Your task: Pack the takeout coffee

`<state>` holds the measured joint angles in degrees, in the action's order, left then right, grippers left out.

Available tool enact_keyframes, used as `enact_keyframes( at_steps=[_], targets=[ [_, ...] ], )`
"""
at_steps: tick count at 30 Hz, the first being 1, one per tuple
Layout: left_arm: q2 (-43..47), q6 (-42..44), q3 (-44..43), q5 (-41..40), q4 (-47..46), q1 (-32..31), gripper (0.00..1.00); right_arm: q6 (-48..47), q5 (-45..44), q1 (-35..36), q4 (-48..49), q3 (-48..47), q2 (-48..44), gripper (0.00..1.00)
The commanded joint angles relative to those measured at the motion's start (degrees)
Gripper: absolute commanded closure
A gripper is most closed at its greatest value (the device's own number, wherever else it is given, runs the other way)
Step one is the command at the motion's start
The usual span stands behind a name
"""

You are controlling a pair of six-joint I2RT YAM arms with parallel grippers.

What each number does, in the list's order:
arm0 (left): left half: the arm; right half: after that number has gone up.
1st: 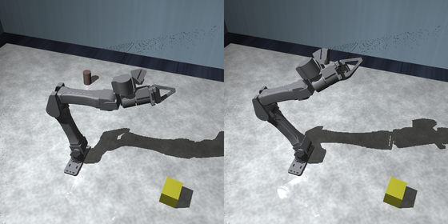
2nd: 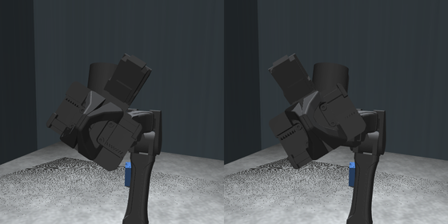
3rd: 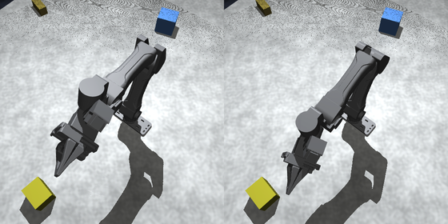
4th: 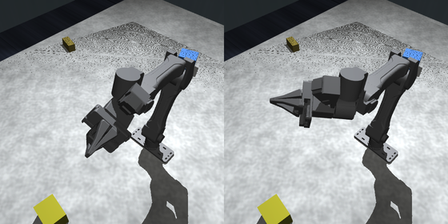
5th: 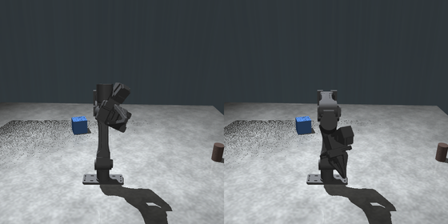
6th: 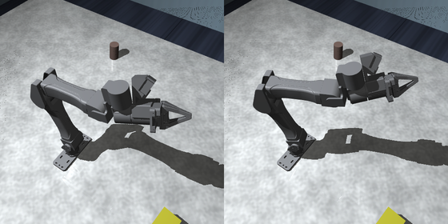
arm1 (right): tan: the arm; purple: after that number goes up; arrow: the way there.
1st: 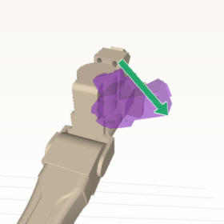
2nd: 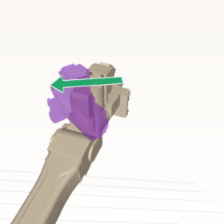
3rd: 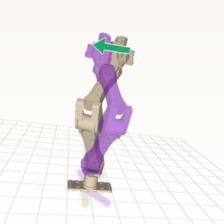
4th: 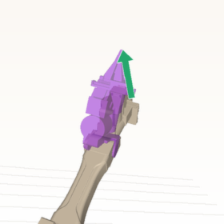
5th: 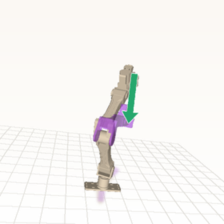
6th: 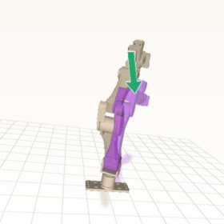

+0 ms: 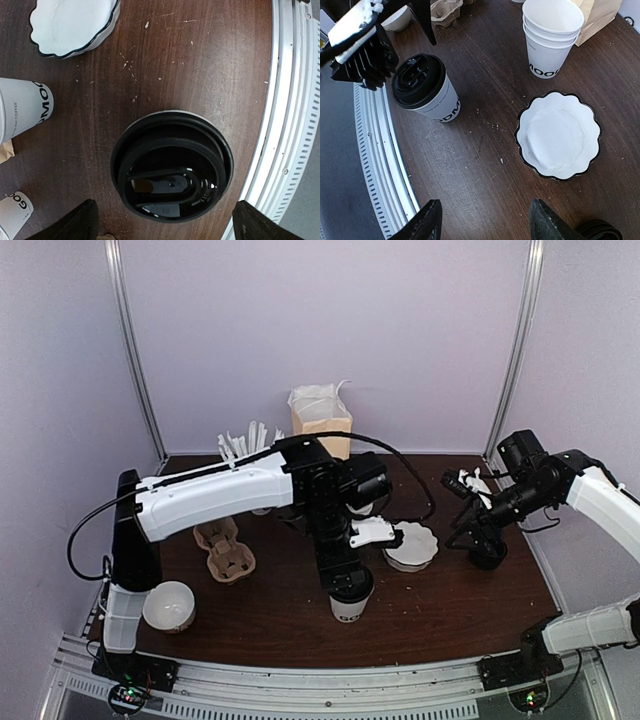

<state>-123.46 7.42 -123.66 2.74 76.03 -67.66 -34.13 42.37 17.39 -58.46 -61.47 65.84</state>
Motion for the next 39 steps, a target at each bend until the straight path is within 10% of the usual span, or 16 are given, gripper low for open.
enact_keyframes(
  at_steps=[1, 9, 16, 39],
  targets=[
    [8.8, 0.0, 1.3, -2.9, 0.5, -0.5, 0.03, 1.3, -0.6, 0.3, -0.5, -2.6, 0.6, 0.37],
    [27.5, -8.3, 27.8, -9.7, -26.6, 2.5, 0.03, 6.3, 0.3, 1.7, 0.6, -6.9, 7.6, 0.39],
    [34.4, -25.4, 44.2, 1.8, -43.4, 9.3, 0.18, 10.8, 2.3, 9.1, 2.8, -7.2, 14.4, 0.44],
    [33.4, -41.8, 55.5, 5.4, -55.6, 10.4, 0.12, 15.7, 15.8, 15.1, -2.9, -14.5, 32.6, 0.39]
  ],
)
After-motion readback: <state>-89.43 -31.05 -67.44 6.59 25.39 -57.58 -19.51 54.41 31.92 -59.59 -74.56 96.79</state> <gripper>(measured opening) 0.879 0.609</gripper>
